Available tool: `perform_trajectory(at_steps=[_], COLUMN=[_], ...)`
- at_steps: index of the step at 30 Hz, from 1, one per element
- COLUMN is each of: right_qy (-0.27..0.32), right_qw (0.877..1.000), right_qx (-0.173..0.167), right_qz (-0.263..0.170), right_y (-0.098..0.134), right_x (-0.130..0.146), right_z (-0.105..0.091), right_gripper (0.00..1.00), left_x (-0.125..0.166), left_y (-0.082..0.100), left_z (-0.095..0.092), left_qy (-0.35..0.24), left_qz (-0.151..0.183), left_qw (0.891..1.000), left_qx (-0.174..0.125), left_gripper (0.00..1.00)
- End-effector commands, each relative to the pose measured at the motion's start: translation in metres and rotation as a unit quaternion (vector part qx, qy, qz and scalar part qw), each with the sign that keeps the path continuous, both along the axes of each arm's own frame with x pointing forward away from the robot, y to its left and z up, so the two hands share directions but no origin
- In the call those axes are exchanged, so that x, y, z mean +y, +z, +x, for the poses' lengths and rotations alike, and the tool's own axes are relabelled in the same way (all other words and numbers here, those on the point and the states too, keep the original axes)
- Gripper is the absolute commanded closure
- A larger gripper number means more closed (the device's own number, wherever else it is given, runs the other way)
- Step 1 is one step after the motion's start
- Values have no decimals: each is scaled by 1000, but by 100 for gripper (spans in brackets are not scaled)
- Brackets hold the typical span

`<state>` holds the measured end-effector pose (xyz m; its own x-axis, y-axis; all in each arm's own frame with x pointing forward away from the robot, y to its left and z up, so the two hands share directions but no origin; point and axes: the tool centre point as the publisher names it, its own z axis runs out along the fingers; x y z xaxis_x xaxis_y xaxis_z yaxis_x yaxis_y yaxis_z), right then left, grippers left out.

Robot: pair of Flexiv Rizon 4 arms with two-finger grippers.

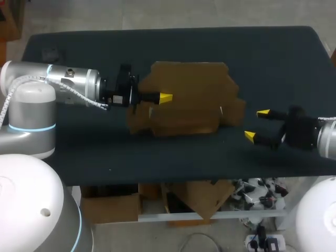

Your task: Assemble the packaging by folding the flat box into shape, placing the metal phone stand inside, and closing the box properly

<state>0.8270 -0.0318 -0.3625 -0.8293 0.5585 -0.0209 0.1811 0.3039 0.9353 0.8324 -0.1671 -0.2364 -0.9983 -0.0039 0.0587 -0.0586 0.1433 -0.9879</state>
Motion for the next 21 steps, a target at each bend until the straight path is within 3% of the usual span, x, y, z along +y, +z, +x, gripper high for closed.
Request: perform_trajectory(at_steps=[1,12,14,15,16,17,21], right_qy=[6,26,29,31,31,32,36], right_qw=[1000,1000,1000,999,999,999,999], right_qx=[1,-7,-8,-8,-8,-9,-10], right_qz=[-1,4,5,5,5,5,8], right_y=[-3,-4,-4,-4,-4,-4,-4], right_x=[5,19,21,22,23,24,27], right_z=[11,30,32,33,34,35,38], right_gripper=[0,1,10,10,24,29,42], left_x=[0,0,0,0,0,0,0], left_y=[-4,-4,-4,-4,-4,-4,-4], left_z=[0,0,0,0,0,0,0], left_qy=[-1,-1,-1,-1,-1,-1,-1], left_qz=[0,0,0,0,0,0,0], left_qw=[1000,1000,1000,1000,1000,1000,1000], left_qx=[0,0,0,0,0,0,0], left_gripper=[100,100,100,100,100,100,100])
